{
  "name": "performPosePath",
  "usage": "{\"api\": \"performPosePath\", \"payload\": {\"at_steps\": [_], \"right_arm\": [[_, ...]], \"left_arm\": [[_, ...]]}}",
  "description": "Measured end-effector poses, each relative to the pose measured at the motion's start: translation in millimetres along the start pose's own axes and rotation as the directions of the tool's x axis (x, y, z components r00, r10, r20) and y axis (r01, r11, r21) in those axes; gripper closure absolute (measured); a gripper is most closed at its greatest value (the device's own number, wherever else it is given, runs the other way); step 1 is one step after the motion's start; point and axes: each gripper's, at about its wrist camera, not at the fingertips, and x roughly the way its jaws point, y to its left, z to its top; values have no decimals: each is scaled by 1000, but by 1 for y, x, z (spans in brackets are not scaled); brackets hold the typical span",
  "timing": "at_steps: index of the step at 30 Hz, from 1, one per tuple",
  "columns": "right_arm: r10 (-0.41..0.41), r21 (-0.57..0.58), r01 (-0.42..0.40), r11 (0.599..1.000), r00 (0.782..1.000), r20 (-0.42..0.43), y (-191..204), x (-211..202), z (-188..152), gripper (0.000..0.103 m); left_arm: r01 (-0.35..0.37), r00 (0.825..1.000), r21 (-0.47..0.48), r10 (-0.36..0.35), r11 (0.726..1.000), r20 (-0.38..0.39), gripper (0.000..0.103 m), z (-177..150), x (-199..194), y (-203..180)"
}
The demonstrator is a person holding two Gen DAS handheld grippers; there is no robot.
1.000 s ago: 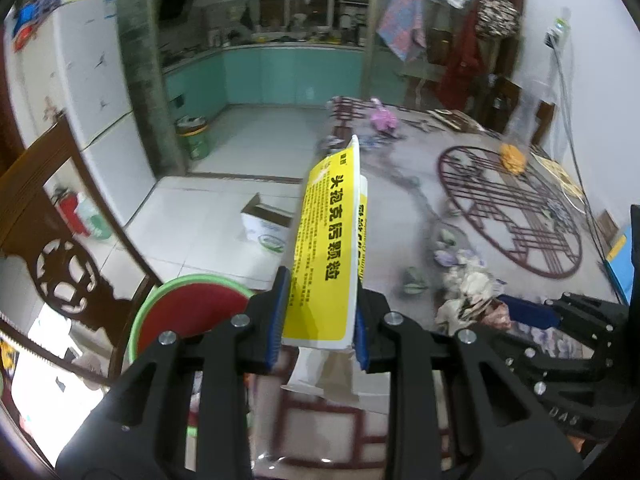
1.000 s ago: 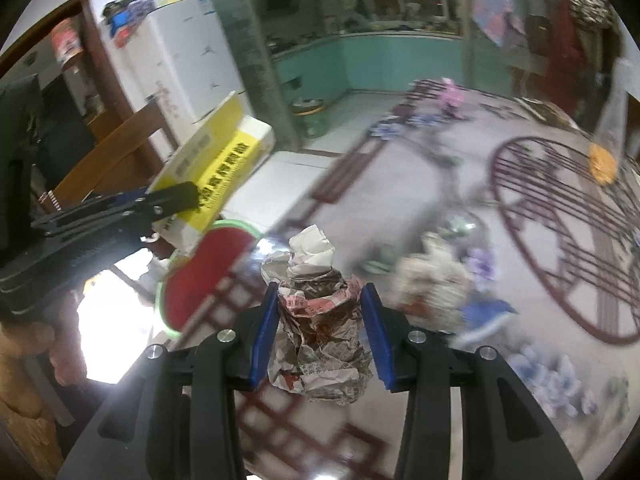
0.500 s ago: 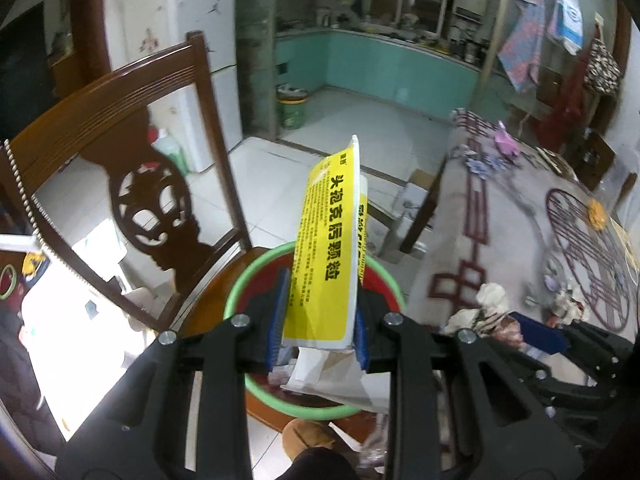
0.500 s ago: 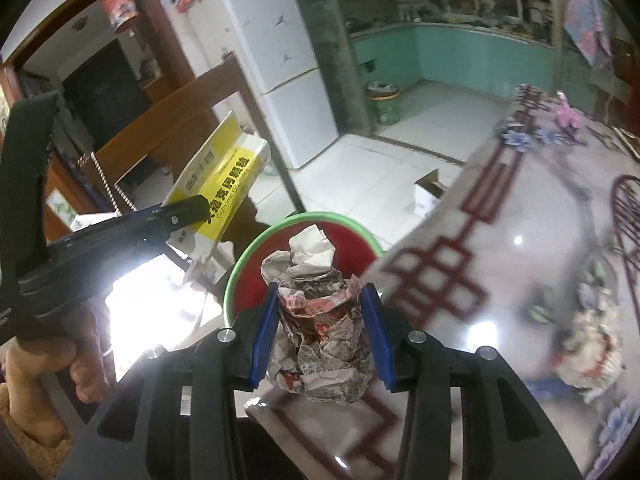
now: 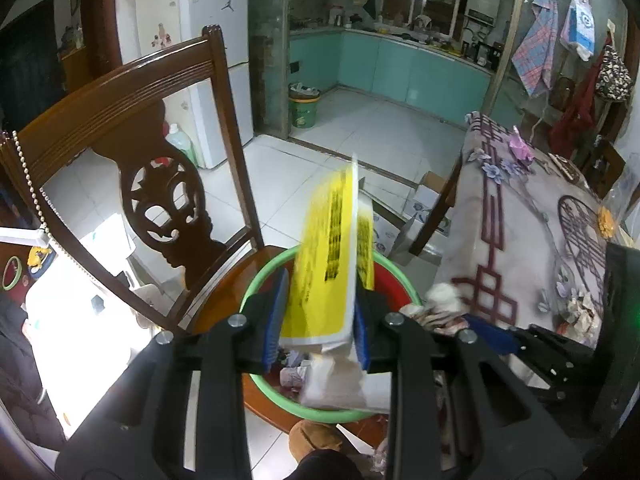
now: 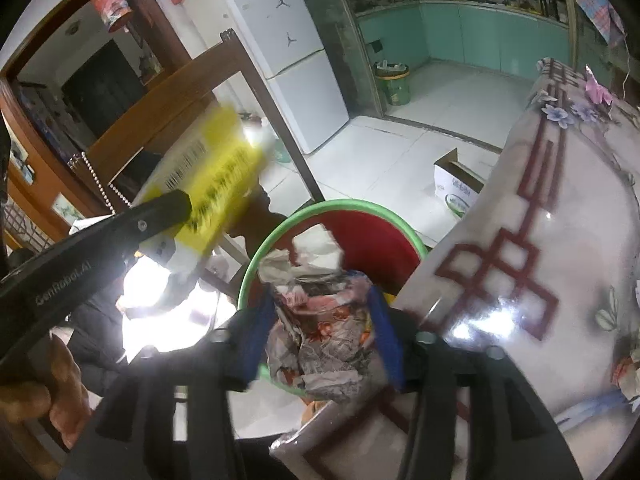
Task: Collect trash
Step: 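Open both tools to drop the newspaper and yellow box into the bucket, then grasp another crumpled newspaper with the right tool while the left tool grasps the pink wrapper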
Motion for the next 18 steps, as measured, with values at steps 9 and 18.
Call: {"api": "performPosePath", "payload": {"at_steps": [9, 18], "right_arm": [[-282, 41, 280, 959, 942, 180, -62, -72, -24, 23], [-364, 315, 325, 892, 928, 73, -184, -118, -57, 19]], "left_arm": [[3, 1000, 20, -3, 1000, -4, 29, 2, 4, -16], [81, 997, 92, -81, 993, -8, 23, 4, 2, -65]]}}
